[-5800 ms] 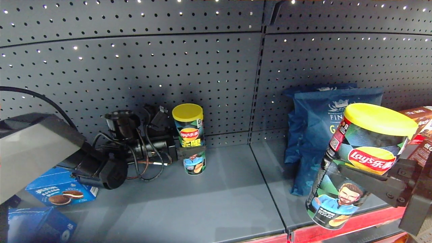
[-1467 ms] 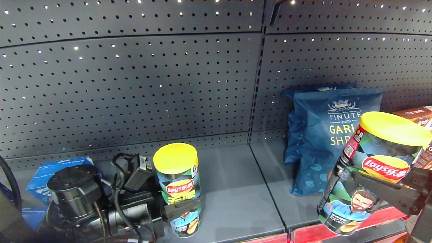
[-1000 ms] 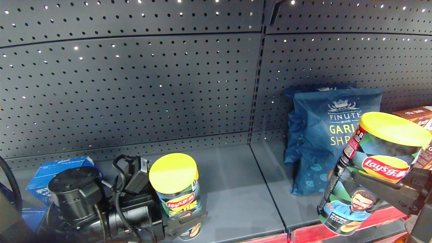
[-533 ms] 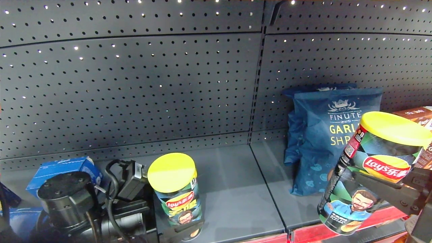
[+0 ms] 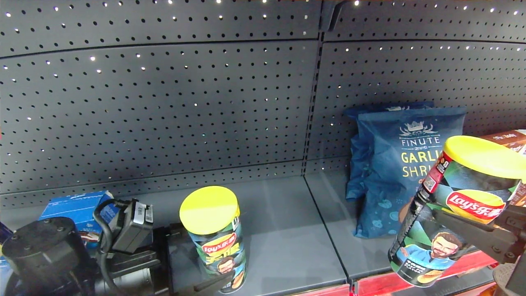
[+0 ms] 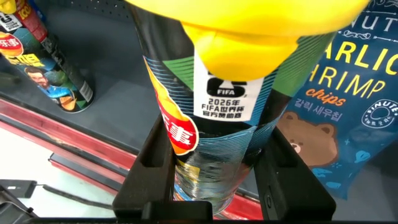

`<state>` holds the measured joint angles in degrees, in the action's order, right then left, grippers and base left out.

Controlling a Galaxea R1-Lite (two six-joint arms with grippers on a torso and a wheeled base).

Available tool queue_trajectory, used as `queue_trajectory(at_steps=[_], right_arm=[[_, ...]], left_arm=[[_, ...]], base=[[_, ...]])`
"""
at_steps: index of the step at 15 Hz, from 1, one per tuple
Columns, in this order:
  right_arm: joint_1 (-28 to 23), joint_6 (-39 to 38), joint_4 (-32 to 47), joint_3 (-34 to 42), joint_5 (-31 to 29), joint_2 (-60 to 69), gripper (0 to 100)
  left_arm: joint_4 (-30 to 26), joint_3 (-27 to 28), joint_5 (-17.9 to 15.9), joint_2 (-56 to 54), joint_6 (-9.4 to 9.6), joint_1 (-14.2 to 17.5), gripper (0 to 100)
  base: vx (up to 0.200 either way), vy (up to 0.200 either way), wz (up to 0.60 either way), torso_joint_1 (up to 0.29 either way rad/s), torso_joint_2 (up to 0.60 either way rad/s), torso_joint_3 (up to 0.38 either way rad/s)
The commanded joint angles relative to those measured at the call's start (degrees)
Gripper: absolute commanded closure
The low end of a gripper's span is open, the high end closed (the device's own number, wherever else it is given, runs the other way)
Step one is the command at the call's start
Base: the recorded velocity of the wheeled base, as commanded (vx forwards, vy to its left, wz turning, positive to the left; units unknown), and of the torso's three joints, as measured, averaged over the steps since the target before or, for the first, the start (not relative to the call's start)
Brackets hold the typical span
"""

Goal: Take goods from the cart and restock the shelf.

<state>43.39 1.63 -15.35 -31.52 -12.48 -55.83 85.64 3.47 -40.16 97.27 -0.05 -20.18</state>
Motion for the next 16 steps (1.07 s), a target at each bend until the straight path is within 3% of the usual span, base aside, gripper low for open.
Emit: queue_trajectory(at_steps=[1, 6, 16], right_arm=[[0.03, 0.04, 0.05, 0.32, 0.0, 0.73, 100], [0.03, 0.04, 0.05, 0.59, 0.0, 0.73, 100], [0.03, 0.04, 0.05, 0.85, 0.0, 0.73, 100]], left_arm=[[-0.03, -0.93, -0.01, -1.73, 0.66, 2.33, 0], [-0.65, -3.12, -0.01, -3.23, 2.69, 5.85, 0], [-0.74, -3.12, 0.08, -3.23, 2.69, 7.87, 0]], base=[[0.0, 0.0, 0.0, 0.0, 0.0, 0.0], [0.0, 0.0, 0.0, 0.0, 0.0, 0.0], [0.0, 0.0, 0.0, 0.0, 0.0, 0.0]])
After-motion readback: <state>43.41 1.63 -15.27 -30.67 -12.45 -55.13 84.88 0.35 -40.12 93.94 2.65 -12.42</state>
